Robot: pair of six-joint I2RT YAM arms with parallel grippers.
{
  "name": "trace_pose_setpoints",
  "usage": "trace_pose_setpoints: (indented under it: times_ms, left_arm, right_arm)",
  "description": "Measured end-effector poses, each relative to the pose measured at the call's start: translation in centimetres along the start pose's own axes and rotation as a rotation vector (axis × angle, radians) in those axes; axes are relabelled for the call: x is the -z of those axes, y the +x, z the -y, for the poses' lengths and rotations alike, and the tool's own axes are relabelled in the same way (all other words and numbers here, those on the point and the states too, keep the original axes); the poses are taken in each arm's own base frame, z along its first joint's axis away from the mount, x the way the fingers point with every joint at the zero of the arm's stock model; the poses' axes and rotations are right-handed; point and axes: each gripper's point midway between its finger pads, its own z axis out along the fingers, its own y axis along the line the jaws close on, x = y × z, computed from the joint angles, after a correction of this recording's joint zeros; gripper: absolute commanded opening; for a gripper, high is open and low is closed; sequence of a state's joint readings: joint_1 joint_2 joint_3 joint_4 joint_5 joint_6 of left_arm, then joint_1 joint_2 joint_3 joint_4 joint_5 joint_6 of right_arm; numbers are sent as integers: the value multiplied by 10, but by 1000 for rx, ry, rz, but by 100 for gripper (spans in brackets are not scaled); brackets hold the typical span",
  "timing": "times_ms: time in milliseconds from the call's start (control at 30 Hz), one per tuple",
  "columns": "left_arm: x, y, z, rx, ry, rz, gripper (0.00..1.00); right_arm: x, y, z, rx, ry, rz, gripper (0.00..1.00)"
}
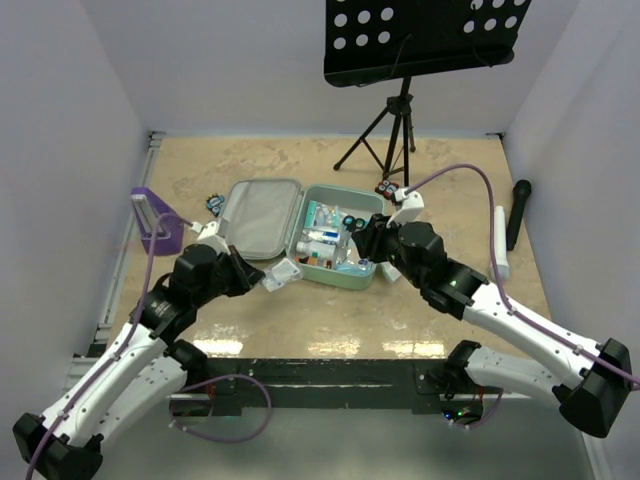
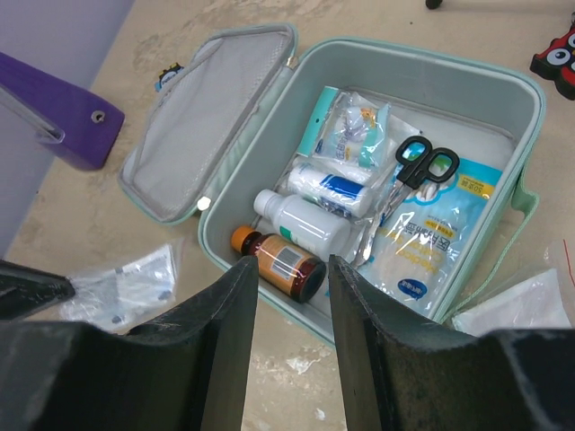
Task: Organize the medicine kit
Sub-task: Place the medical item at the center of the board.
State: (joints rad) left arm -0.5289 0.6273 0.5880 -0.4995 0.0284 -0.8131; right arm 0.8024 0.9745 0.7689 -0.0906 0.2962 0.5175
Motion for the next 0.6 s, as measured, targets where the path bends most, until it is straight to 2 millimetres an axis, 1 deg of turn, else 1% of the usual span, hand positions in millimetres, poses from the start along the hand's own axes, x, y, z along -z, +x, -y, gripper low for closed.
trace_pose_setpoints:
  times_ms: [167, 233, 300, 367, 467, 500, 533, 600]
  left_arm:
    - [-9, 35, 15, -87, 76, -171, 0]
    - [-12, 47, 29, -118, 131, -218, 0]
    - [-15, 64, 52, -175, 197, -269, 0]
    - [-19, 85, 81, -258, 262, -330, 0]
    - [-33, 114, 120, -346, 325, -380, 0]
    - [-40, 123, 126, -366, 339, -390, 0]
    - [-47, 130, 128, -374, 339, -394, 0]
    - [-59, 136, 124, -378, 322, -387, 13]
  right_arm:
    - [1, -7, -3, -1, -6, 10, 42]
    - [1, -9, -5, -1, -7, 13, 42]
    - [1, -11, -6, -1, -7, 12, 42]
    - [2, -12, -6, -1, -7, 12, 42]
    - [3, -15, -7, -2, -8, 16, 42]
    - [3, -16, -8, -2, -9, 17, 42]
    - [4, -17, -8, -1, -8, 17, 42]
    - [6, -18, -7, -1, -7, 17, 42]
